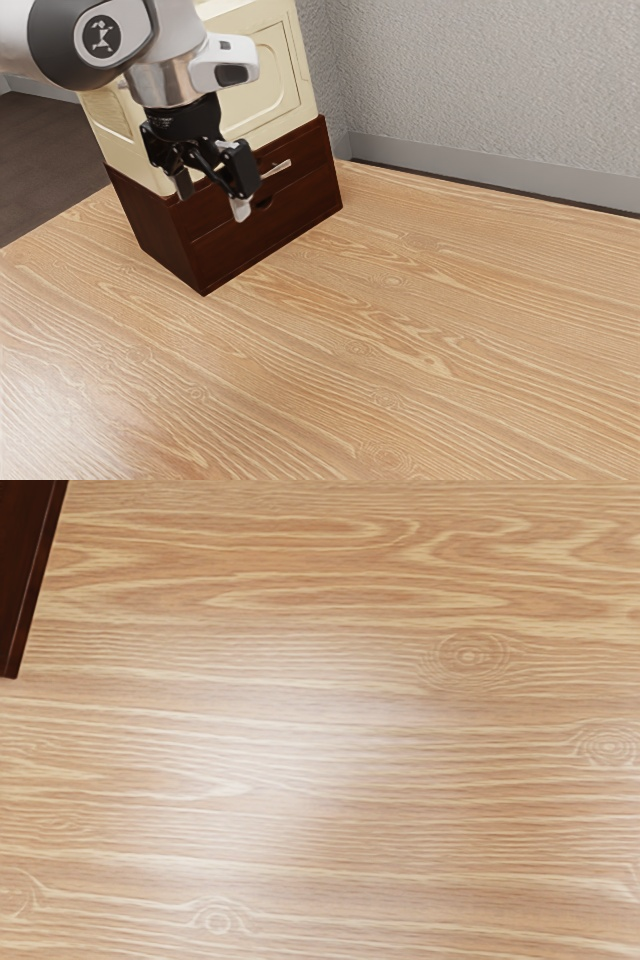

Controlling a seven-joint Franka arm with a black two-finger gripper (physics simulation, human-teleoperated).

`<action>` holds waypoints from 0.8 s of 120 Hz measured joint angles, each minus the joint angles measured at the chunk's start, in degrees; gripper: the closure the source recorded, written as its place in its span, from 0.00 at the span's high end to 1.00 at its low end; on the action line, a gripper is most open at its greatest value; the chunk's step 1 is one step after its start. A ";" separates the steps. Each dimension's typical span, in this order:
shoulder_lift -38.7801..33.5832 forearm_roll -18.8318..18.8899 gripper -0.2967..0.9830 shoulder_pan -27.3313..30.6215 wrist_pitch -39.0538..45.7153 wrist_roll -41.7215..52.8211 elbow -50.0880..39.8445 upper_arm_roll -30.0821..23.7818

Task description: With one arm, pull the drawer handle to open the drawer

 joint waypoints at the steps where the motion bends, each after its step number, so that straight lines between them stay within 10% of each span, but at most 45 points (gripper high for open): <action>1: 0.00 0.00 0.77 0.01 0.00 0.00 0.00 0.00; 49: -0.43 0.04 0.77 1.87 -1.61 -0.28 11.76 -1.86; 96: 13.62 -2.10 0.77 -1.96 8.35 -0.71 11.69 -4.88</action>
